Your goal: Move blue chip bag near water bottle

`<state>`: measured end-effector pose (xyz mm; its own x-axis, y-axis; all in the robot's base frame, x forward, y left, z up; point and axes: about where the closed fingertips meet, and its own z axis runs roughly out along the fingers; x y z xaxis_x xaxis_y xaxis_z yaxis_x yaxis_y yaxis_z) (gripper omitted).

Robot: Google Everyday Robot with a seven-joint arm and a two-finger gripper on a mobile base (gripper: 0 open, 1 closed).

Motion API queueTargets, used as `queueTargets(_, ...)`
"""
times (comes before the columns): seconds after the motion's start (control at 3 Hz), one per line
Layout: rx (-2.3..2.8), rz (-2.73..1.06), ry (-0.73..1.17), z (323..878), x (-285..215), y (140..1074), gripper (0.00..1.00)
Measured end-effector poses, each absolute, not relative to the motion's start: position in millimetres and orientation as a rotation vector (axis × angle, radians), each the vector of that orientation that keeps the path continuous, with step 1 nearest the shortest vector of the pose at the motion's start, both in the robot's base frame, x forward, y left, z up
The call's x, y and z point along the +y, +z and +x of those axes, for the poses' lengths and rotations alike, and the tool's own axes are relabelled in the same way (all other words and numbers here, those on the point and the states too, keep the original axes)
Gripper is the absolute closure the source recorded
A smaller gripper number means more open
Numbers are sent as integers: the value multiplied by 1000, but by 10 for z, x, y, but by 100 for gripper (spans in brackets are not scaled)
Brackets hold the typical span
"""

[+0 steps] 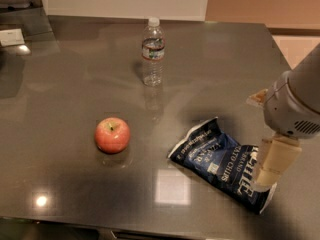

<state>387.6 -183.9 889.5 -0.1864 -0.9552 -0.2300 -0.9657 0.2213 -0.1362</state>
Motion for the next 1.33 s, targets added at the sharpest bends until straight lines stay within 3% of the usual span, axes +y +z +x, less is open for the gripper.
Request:
queueTargets(1.0,2307,-1813,123,3810,-1845,8432,0)
queueTargets(1.33,2327,-1830,126,3786,-1835,8344,18)
